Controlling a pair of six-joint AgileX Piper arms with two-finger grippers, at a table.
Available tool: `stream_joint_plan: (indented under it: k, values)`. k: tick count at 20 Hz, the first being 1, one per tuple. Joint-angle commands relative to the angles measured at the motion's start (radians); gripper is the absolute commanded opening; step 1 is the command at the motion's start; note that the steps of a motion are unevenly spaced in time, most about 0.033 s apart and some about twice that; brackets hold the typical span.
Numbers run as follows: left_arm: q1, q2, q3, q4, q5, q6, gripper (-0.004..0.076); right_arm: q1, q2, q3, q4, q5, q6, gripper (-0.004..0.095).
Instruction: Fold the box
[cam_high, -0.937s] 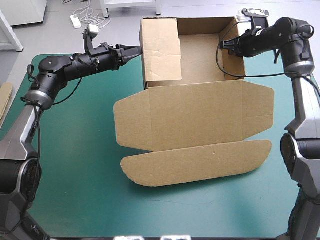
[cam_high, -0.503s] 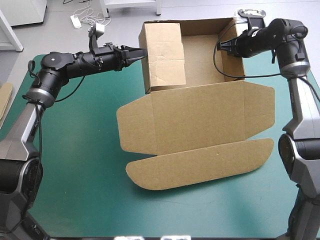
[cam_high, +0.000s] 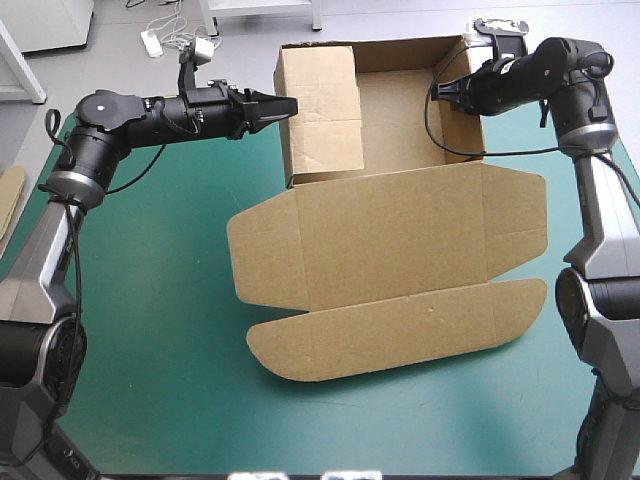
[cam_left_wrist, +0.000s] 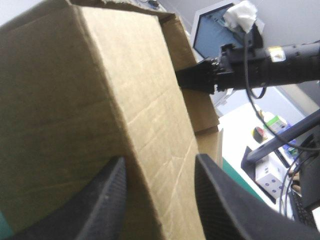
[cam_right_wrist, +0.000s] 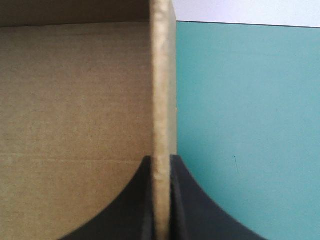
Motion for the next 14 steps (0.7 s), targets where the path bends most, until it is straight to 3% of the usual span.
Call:
stream_joint_plan:
  k: [1, 6, 8, 14]
  values:
    - [-0.024, -0.044, -0.033, 0.054, -0.013, -0.065, 0.0321, 0.008, -0.058, -0.028, 0.060, -0.061, 0.034, -0.0009]
    - [-0.124, -0.044, -0.064, 0.450, -0.119, -0.298, 0.0323, 0.076, -0.058, -0.028, -0.046, -0.059, 0.116, -0.0007]
    - [-0.150, -0.044, -0.082, 0.609, -0.144, -0.402, 0.0323, 0.076, -0.058, -0.028, -0.017, -0.055, 0.123, -0.0007]
    - [-0.152, -0.038, -0.089, 0.745, -0.165, -0.528, 0.0323, 0.076, -0.058, -0.028, 0.006, -0.041, 0.135, -0.0007]
